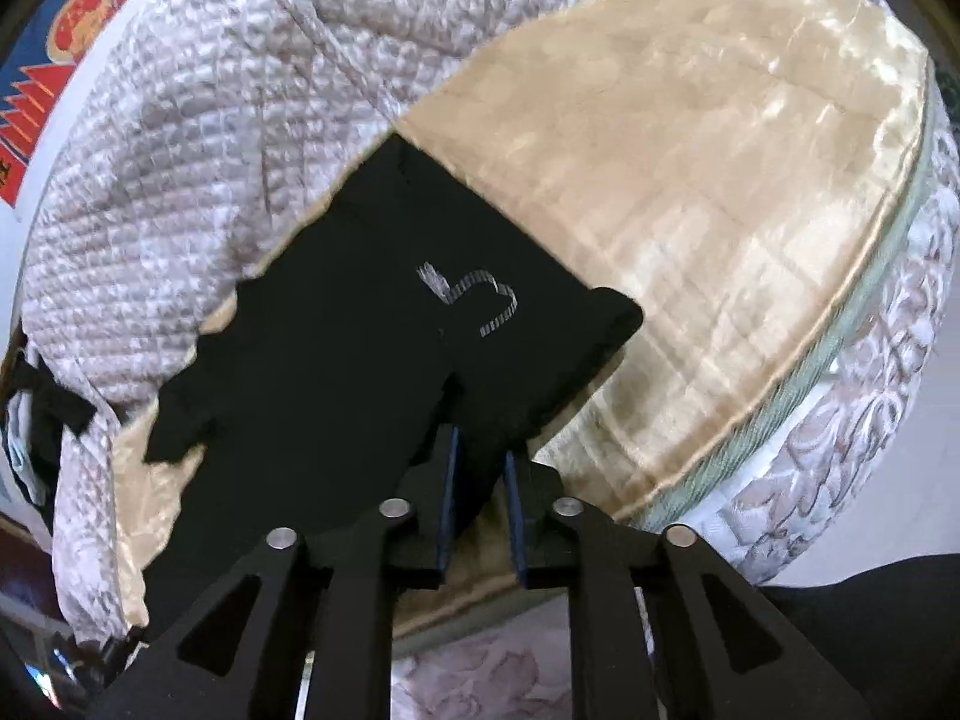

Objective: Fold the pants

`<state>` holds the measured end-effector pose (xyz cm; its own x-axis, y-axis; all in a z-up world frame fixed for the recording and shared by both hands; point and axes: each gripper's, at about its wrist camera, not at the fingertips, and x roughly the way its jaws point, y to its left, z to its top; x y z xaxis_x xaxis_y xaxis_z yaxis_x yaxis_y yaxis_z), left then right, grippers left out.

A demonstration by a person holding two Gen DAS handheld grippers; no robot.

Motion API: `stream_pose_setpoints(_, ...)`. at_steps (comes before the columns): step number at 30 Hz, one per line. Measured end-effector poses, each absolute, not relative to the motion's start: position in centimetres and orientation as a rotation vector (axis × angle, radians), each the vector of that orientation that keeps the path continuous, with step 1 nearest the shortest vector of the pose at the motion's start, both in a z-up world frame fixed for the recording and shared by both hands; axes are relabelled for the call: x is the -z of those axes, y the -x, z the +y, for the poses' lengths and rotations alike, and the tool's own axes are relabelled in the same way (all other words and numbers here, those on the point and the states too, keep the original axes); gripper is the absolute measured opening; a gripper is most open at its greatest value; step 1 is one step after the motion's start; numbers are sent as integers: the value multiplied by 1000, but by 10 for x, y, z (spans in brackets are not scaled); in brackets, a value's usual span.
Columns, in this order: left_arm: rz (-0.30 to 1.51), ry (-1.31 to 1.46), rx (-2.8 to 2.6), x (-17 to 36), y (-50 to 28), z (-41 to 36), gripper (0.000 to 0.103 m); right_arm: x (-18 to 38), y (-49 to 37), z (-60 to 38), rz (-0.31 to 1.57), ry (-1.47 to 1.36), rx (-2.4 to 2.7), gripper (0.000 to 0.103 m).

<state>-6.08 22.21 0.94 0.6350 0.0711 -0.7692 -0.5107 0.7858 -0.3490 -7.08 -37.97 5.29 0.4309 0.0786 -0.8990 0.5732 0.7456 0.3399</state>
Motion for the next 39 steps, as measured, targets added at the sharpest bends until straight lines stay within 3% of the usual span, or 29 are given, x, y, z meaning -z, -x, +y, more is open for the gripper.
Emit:
stream_pose_setpoints(3,804,659,-193,-14,56,217,49,-54,72,-376,1100,-666,347,27)
stream_pose_setpoints(4,797,686,-147,-17,56,215,49,-56,72,-375,1095,-652,362,33)
stream_pose_setpoints(5,790,706,-118,-21,58,214,49,-60,74,-375,1079,-636,385,46)
stream_pose_setpoints(7,754,753,-62,-32,66,215,49,-72,81,-381,1021,-611,447,56)
stream_pose_setpoints(15,671,628,-224,-72,88,213,49,-99,80,-384,933,-543,452,57)
stream_pose_setpoints(24,906,427,-155,-21,63,169,49,-75,48,-347,1036,-396,286,57)
stream_pose_setpoints(25,943,412,-157,-14,61,165,49,-64,50,-355,1081,-420,319,55)
stream_pose_setpoints(28,943,359,-169,-17,63,157,49,-62,59,-370,1087,-444,379,26)
stream_pose_setpoints(34,872,298,-124,-47,41,140,49,-87,50,-364,1014,-372,360,26)
stream_pose_setpoints(39,860,201,-68,-47,6,116,50,-76,32,-343,1068,-286,266,28)
